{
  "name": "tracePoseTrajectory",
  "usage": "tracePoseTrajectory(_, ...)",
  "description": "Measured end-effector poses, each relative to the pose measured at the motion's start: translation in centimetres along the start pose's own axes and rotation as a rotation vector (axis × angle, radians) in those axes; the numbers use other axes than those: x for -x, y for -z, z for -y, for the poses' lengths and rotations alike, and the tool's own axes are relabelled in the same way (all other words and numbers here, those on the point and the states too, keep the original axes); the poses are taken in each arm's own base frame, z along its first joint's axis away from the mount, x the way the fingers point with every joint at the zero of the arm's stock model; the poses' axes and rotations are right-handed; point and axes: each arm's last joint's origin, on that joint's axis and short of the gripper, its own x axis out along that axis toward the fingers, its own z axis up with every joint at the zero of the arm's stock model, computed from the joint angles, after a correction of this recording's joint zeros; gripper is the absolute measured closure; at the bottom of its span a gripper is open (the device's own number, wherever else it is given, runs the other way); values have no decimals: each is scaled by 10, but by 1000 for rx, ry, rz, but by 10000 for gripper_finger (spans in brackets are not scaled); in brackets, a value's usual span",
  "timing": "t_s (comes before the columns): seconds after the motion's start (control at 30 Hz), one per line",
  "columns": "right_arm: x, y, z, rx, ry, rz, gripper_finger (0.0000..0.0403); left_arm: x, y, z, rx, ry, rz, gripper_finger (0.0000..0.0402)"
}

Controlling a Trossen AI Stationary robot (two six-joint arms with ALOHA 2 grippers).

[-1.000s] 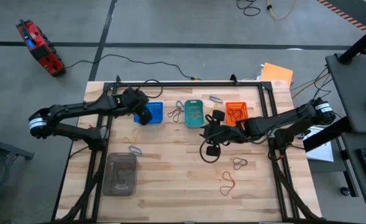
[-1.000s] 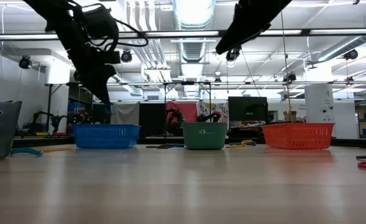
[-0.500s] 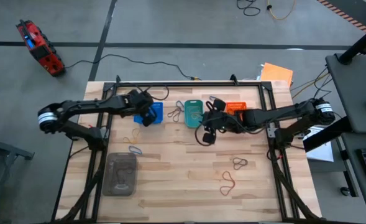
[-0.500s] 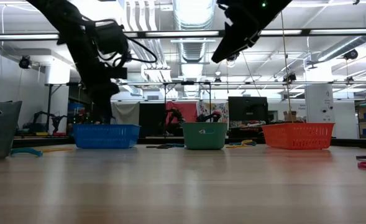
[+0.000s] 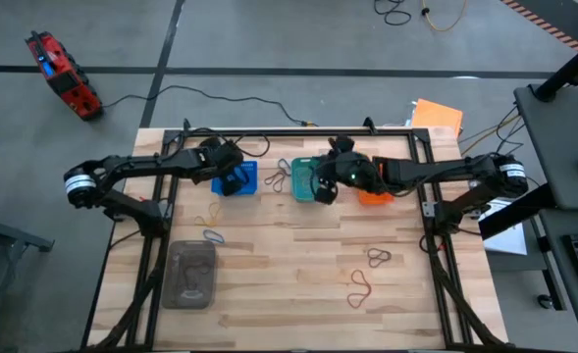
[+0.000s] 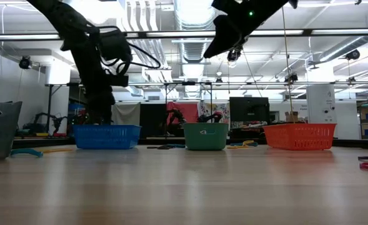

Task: Sort rubber bands into baskets
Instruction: Put the bottom center blue rubber band into the blue bin

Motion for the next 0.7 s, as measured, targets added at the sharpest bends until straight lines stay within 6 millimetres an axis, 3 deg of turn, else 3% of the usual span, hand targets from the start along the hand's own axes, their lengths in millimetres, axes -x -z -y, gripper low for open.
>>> tracePoseTrajectory(0.3, -12, 8, 29, -44, 79, -41, 291, 0, -3, 1, -115, 63, 47, 402)
tracePoseTrajectory(0.7, -17, 27, 21, -161, -1, -84, 289, 0, -3, 3, -131, 114, 60, 402)
